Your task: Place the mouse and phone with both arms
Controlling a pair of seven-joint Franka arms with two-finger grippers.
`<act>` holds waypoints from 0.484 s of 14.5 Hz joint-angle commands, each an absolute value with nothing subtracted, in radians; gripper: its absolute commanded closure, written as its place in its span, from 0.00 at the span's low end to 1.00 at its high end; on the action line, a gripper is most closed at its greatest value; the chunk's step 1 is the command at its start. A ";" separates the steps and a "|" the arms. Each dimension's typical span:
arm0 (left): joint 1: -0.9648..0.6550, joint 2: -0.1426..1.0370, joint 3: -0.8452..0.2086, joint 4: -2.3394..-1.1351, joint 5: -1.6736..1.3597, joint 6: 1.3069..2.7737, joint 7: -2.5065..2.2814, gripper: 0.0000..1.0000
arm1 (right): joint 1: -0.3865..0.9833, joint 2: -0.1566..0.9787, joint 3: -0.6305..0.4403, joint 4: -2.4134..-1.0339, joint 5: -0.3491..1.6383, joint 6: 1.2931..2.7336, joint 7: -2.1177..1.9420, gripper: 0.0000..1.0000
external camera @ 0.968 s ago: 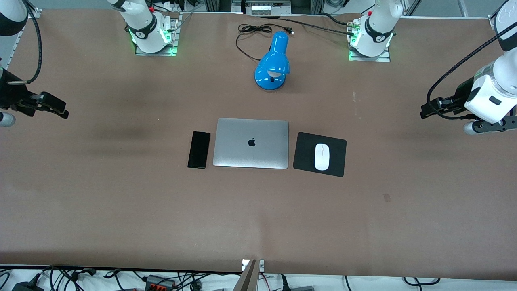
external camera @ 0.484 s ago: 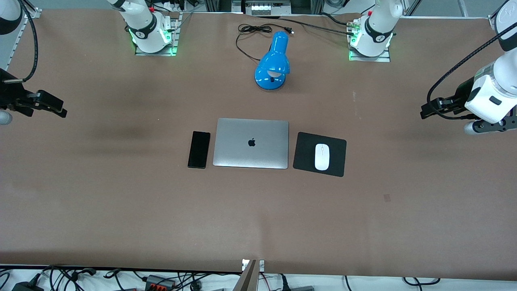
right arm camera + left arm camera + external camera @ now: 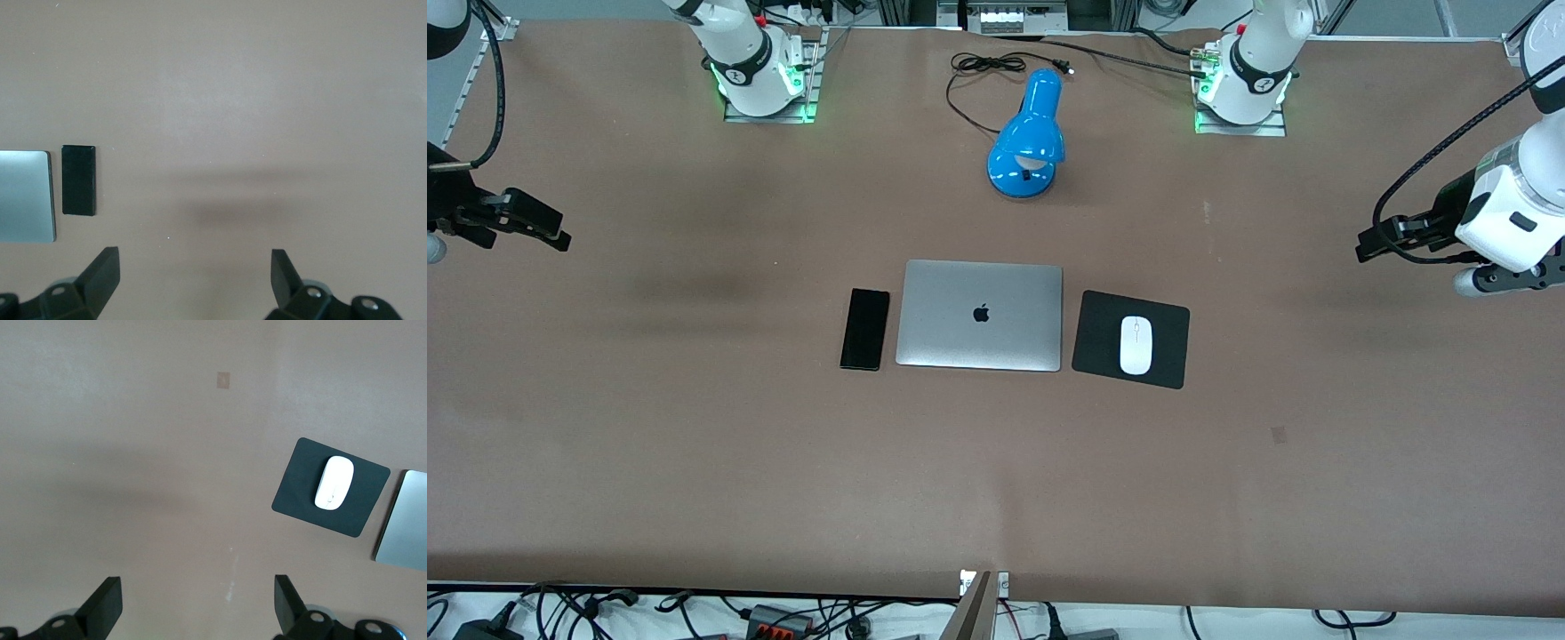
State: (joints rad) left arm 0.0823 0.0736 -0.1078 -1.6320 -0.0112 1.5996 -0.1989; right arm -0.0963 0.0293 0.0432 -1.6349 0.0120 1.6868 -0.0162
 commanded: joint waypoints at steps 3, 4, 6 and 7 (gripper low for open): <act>0.089 0.051 -0.107 -1.657 -0.034 1.601 -0.199 0.00 | -0.109 0.005 0.058 -1.660 0.015 1.683 -0.008 0.00; 0.090 0.051 -0.107 -1.657 -0.034 1.601 -0.196 0.00 | -0.109 0.005 0.058 -1.660 0.015 1.684 -0.009 0.00; 0.095 0.051 -0.107 -1.657 -0.035 1.601 -0.180 0.00 | -0.109 0.005 0.060 -1.660 0.012 1.689 -0.015 0.00; 0.098 0.051 -0.107 -1.657 -0.035 1.601 -0.178 0.00 | -0.109 0.005 0.060 -1.660 0.012 1.687 -0.015 0.00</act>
